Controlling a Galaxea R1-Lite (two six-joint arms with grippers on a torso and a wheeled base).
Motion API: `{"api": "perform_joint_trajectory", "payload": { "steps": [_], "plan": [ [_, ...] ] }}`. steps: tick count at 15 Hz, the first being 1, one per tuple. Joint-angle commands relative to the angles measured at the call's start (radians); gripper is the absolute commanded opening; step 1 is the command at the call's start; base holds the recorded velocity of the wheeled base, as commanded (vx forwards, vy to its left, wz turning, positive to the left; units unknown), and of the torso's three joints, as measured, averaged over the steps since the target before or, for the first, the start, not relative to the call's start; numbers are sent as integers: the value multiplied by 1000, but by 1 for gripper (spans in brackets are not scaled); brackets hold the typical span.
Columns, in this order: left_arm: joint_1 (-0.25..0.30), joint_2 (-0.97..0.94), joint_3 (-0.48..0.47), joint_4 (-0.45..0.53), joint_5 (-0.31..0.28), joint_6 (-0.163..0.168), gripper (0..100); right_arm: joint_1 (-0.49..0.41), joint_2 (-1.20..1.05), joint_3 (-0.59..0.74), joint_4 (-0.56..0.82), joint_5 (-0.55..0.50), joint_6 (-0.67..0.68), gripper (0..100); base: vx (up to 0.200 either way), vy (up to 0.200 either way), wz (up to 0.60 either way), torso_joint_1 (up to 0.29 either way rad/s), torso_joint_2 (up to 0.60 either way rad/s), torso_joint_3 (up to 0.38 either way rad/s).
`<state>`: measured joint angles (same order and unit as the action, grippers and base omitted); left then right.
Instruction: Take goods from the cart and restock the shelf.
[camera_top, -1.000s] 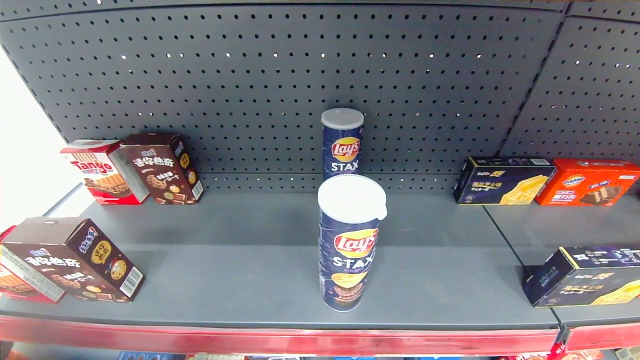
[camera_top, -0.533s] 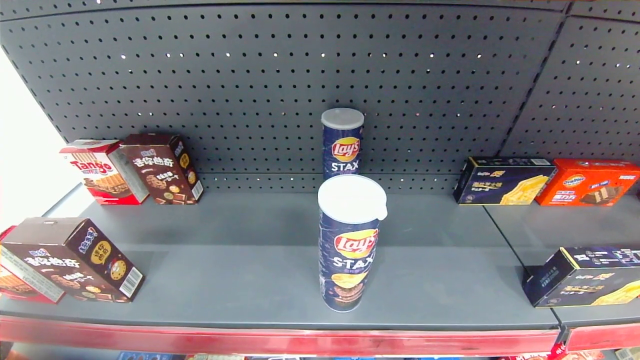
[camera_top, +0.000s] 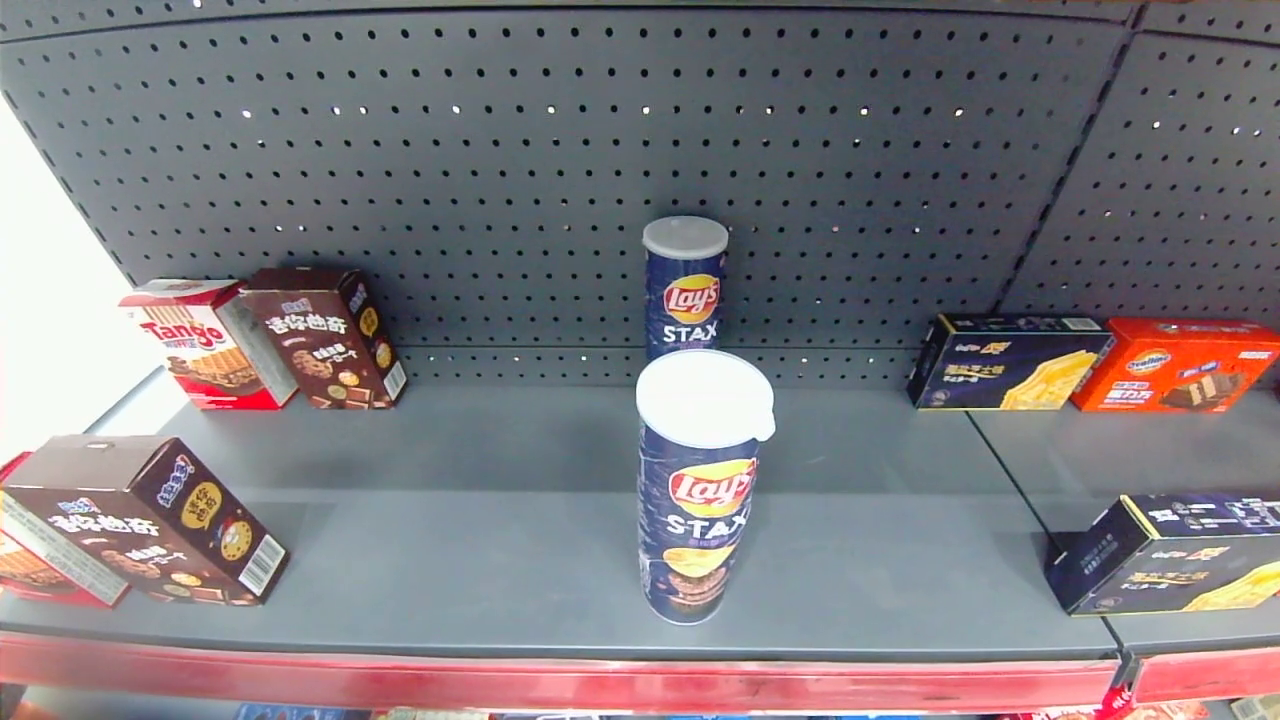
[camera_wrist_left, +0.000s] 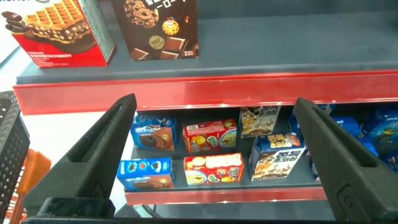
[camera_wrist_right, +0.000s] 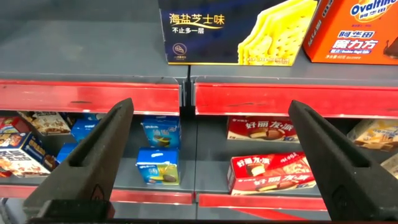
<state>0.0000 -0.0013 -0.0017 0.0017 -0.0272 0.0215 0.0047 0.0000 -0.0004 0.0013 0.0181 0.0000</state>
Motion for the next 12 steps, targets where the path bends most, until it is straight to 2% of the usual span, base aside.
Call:
{"api": "perform_joint_trajectory", "payload": {
  "steps": [1, 8, 12],
  "plan": [
    [0, 1, 0, 0, 0, 0, 100, 0, 0, 0, 0, 0, 0, 100, 0, 0, 0, 0, 0, 0],
    [0, 1, 0, 0, -3, 9, 100, 0, 0, 0, -1, 0, 0, 100, 0, 0, 0, 0, 0, 0],
    [0, 1, 0, 0, 0, 3, 100, 0, 0, 0, 0, 0, 0, 100, 0, 0, 0, 0, 0, 0]
  ]
}}
